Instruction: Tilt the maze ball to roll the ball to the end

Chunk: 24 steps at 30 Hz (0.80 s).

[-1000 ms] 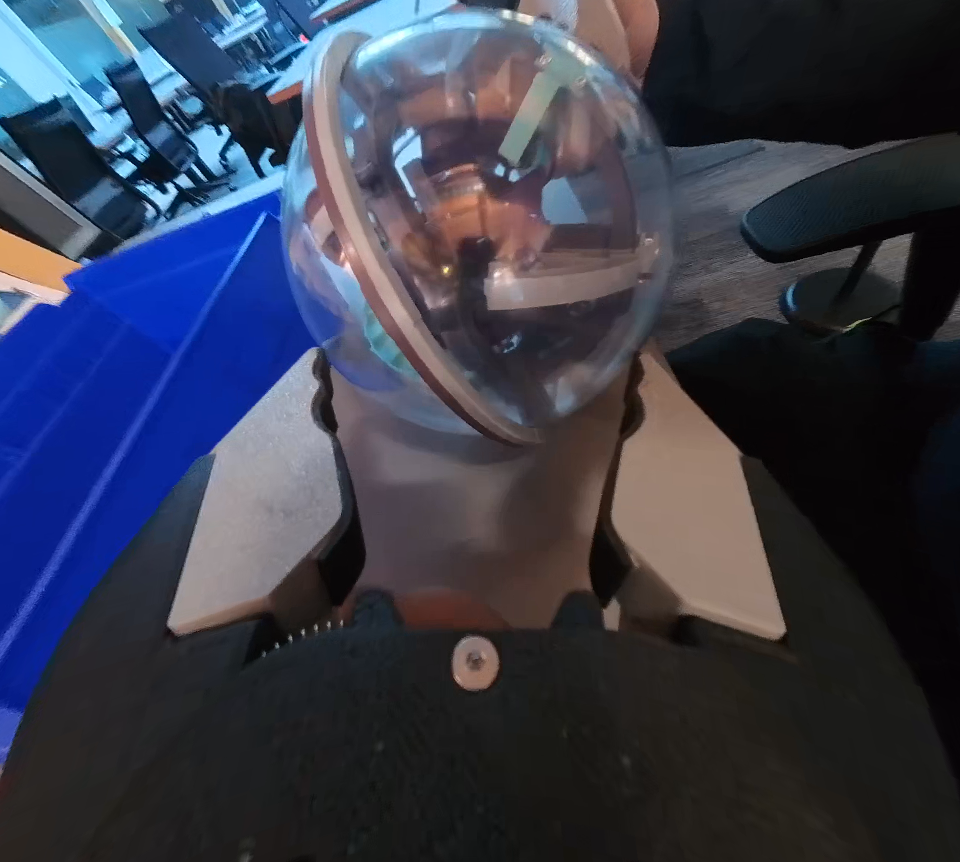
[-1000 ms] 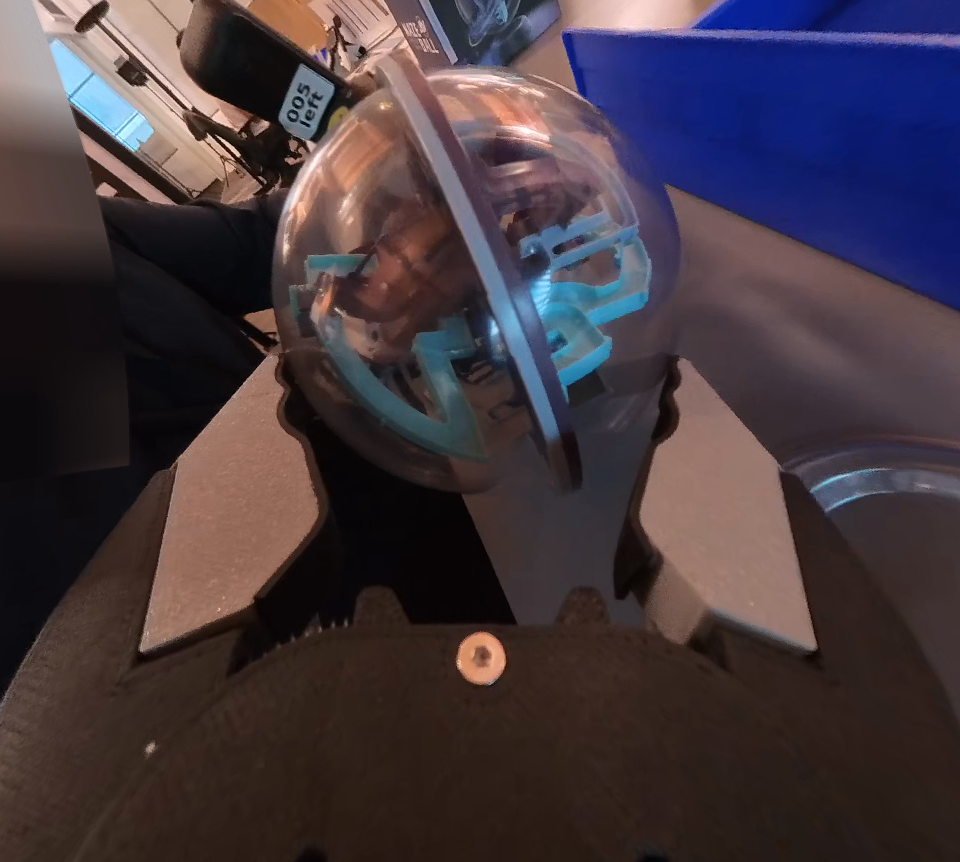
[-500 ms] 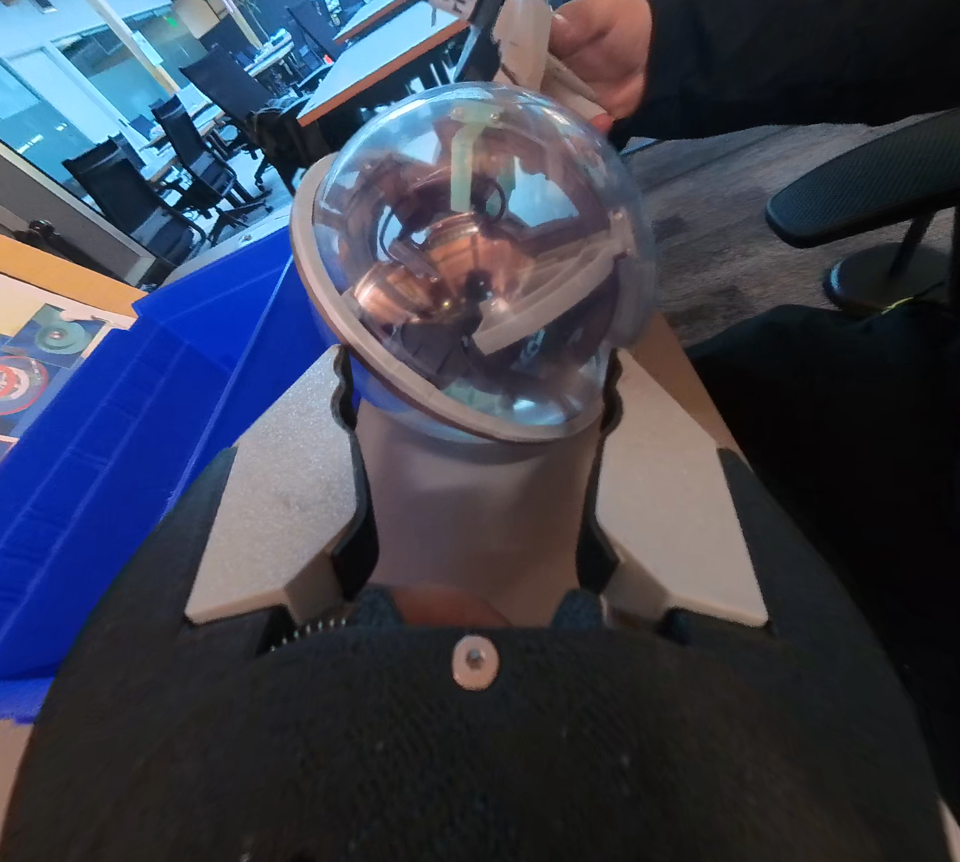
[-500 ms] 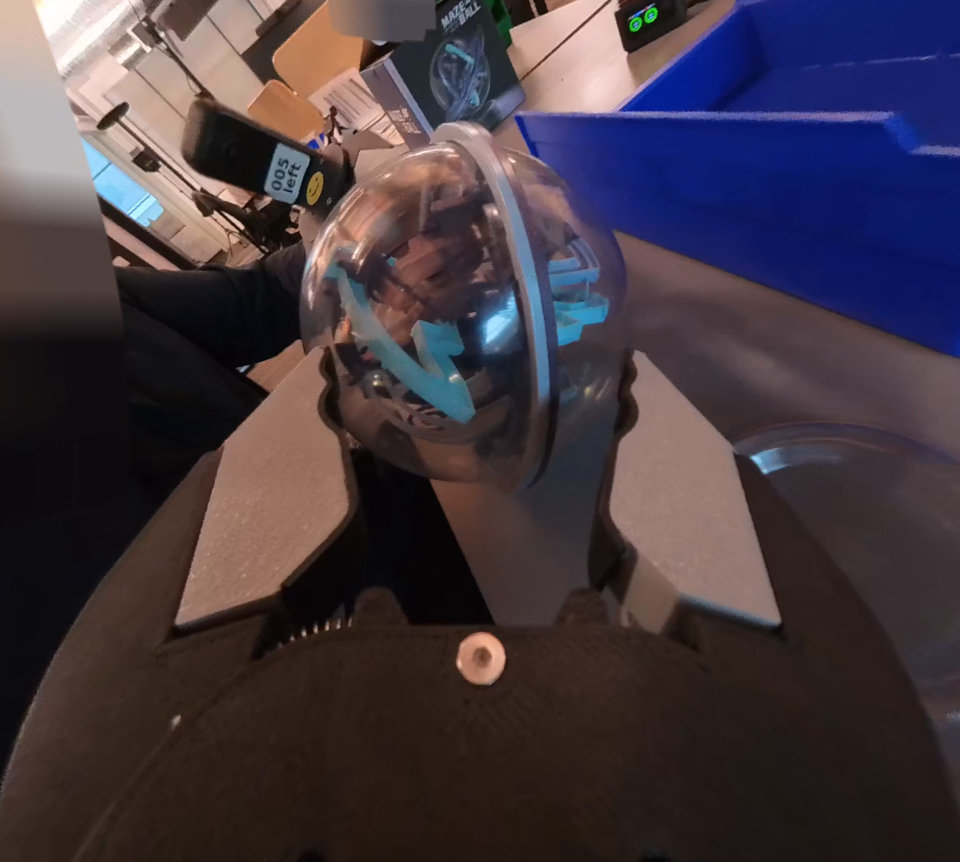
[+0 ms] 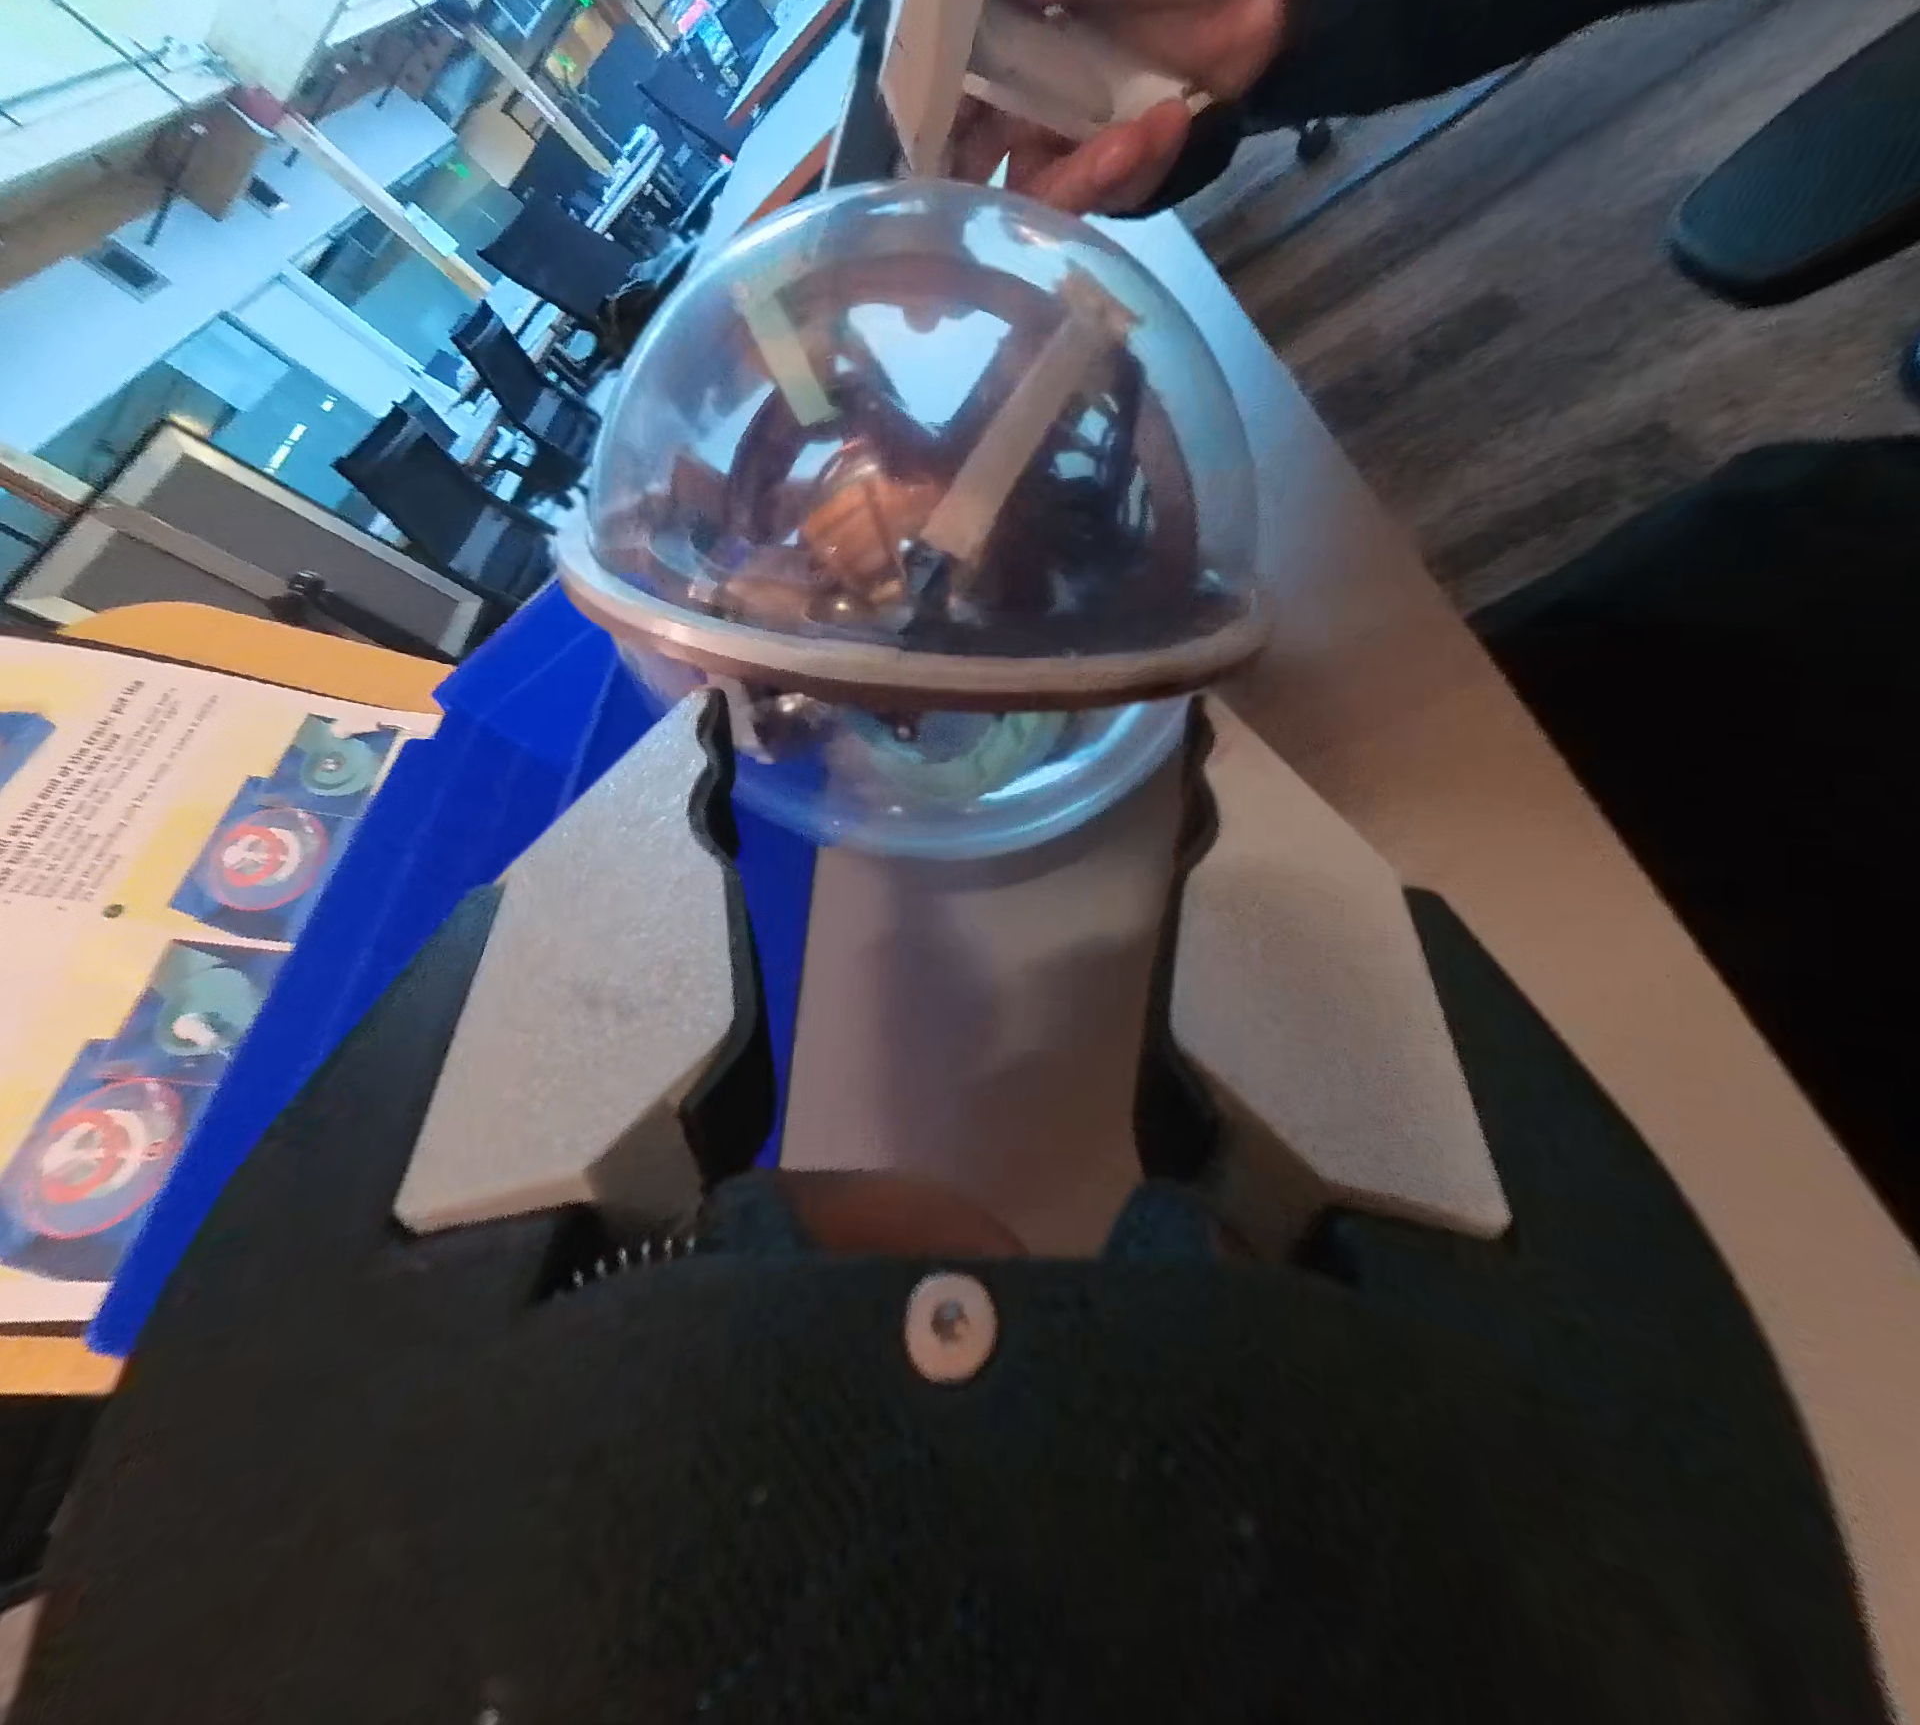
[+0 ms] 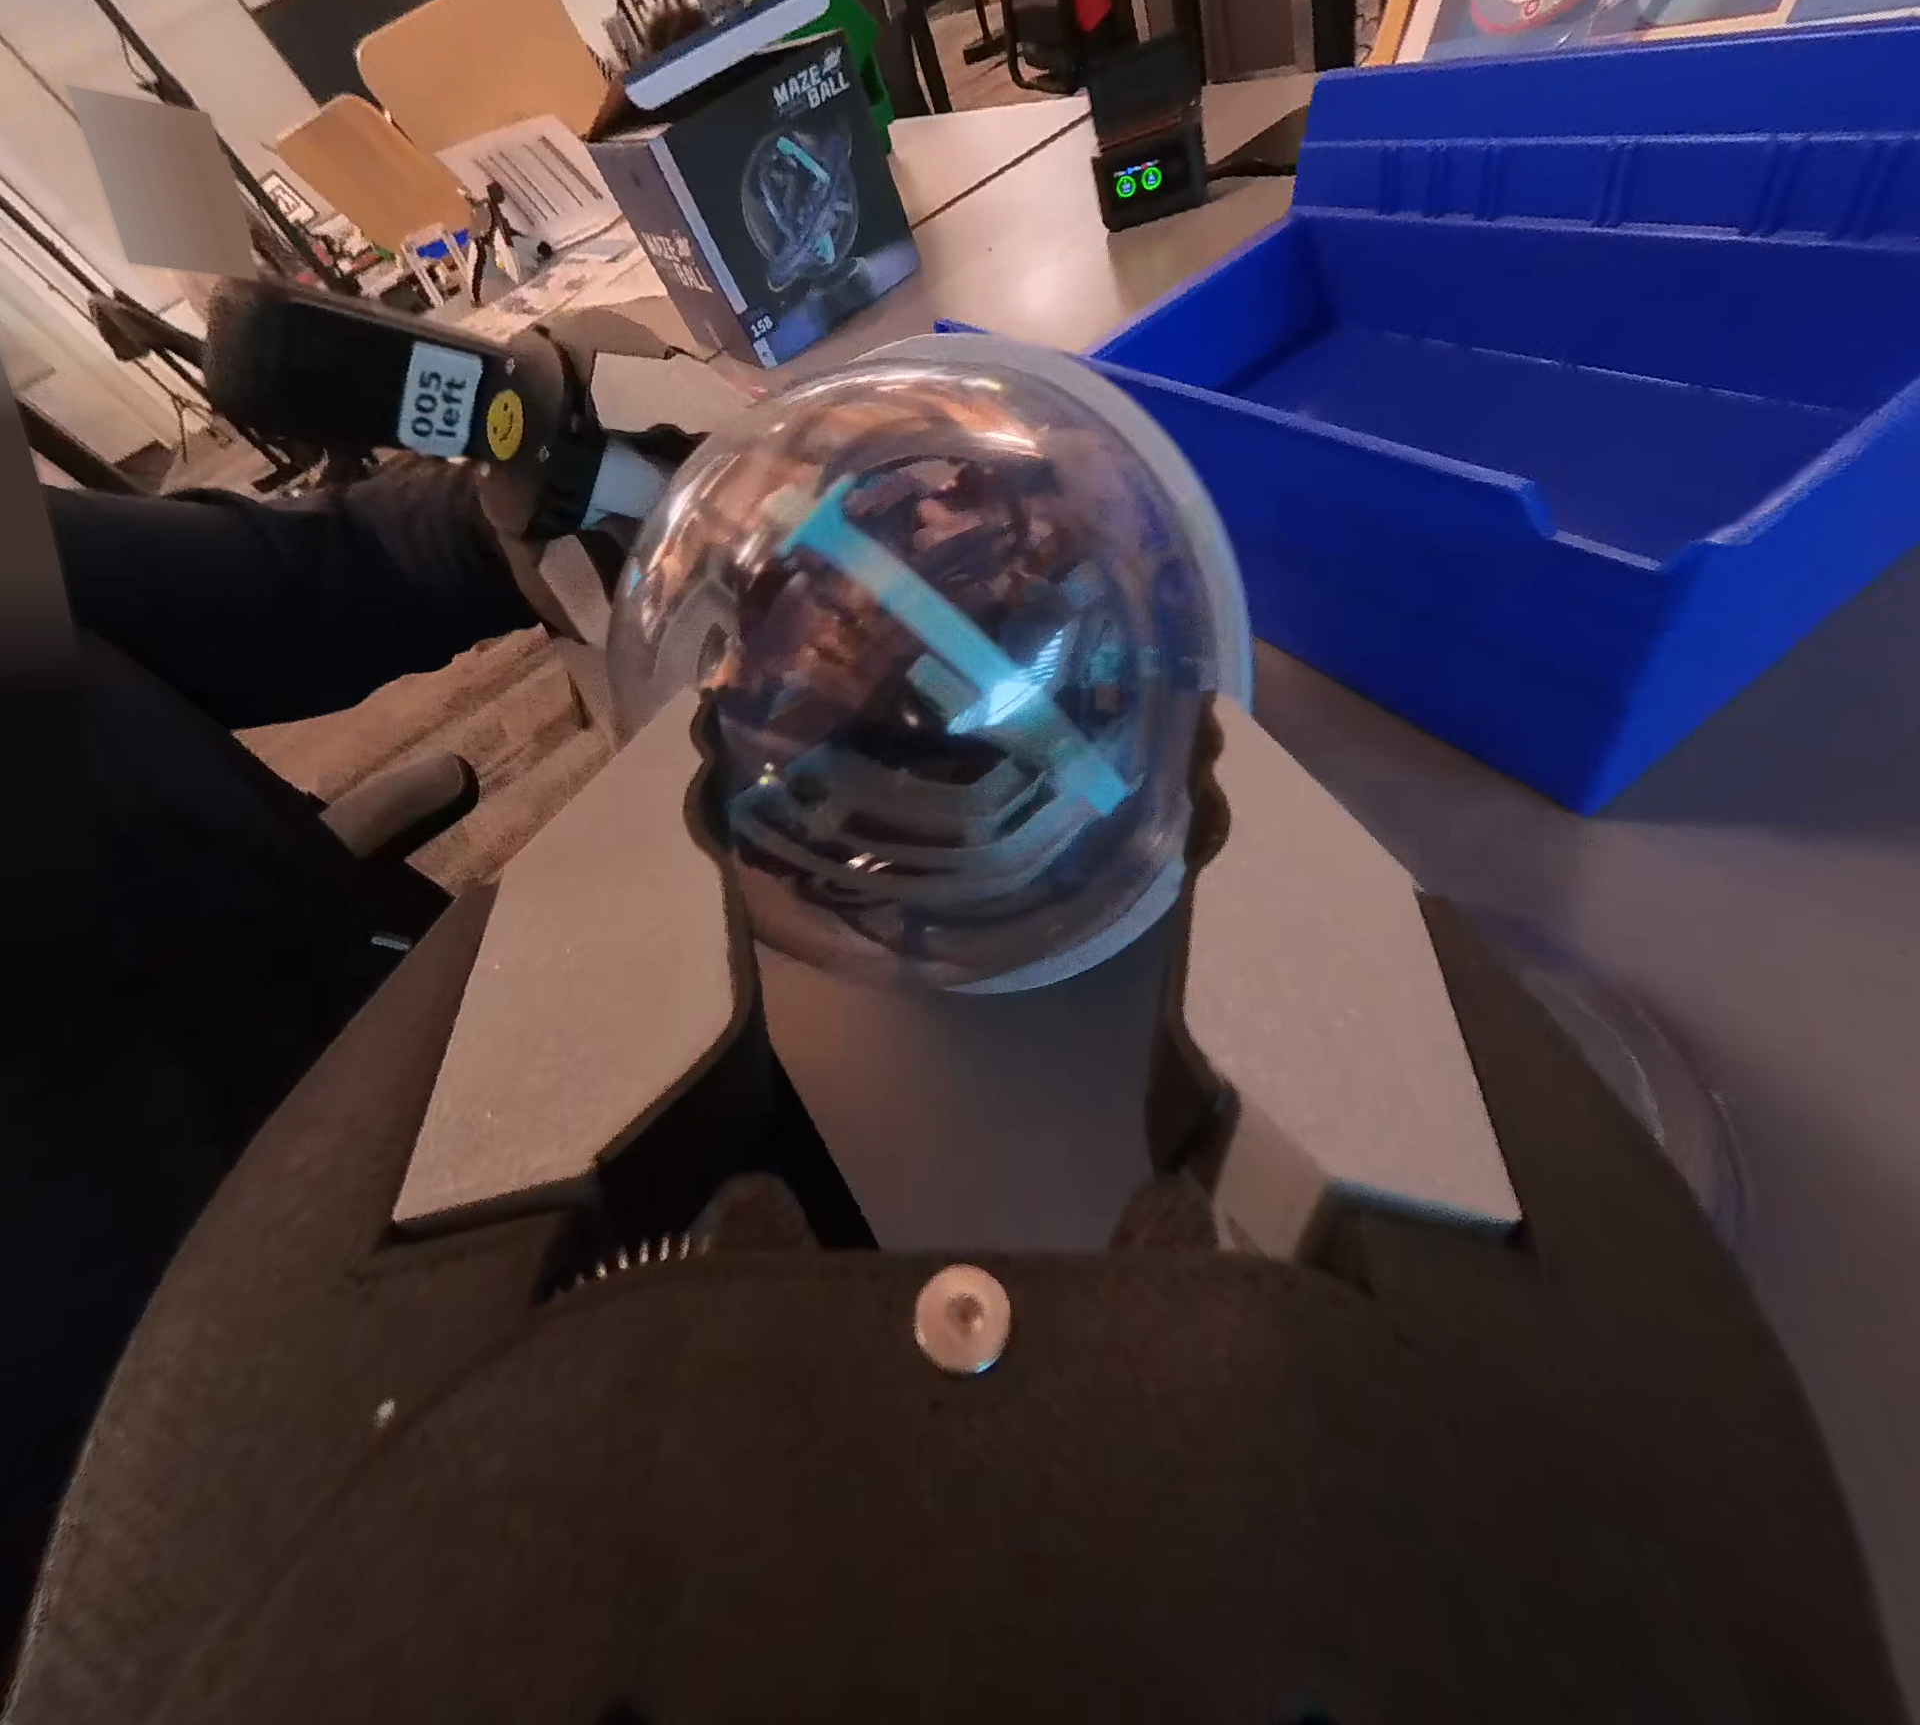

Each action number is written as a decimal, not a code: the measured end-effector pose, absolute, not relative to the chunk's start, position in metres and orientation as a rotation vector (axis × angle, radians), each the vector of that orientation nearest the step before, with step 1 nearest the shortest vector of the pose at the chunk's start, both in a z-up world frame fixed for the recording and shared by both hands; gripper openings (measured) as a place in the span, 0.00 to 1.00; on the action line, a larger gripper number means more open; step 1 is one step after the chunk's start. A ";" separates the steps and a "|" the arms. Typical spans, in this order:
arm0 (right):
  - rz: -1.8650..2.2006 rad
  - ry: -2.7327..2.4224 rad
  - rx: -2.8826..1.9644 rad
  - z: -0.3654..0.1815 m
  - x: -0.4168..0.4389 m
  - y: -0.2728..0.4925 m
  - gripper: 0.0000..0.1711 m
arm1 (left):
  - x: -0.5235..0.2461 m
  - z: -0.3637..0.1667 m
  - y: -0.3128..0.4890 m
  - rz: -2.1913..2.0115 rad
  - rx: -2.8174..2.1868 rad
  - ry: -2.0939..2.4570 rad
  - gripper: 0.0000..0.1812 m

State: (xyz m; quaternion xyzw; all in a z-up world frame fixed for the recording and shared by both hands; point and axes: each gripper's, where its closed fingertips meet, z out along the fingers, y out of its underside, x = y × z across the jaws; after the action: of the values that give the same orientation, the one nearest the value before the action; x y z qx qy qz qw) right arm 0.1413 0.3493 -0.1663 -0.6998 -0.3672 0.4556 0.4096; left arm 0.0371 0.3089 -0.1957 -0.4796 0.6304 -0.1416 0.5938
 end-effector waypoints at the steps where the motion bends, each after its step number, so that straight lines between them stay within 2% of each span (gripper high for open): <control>1: 1.143 -0.939 -1.760 -0.167 0.140 0.348 0.49 | 0.038 -0.196 0.310 -0.309 -1.106 1.469 0.47; 3: 1.124 -0.963 -1.748 -0.167 0.138 0.347 0.49 | 0.039 -0.196 0.311 -0.305 -1.105 1.471 0.47; 13: 0.935 -1.138 -1.694 -0.177 0.124 0.342 0.67 | 0.047 -0.187 0.319 -0.287 -1.076 1.484 0.46; 24: 1.068 -1.270 -1.711 -0.187 0.122 0.355 0.69 | 0.057 -0.175 0.320 -0.219 -0.958 1.601 0.49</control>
State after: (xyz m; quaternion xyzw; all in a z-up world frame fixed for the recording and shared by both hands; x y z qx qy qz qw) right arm 0.1217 0.3551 -0.1868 -0.6669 -0.4951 0.4164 0.3697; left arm 0.0571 0.3199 -0.1752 -0.4118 0.6877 -0.0941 0.5904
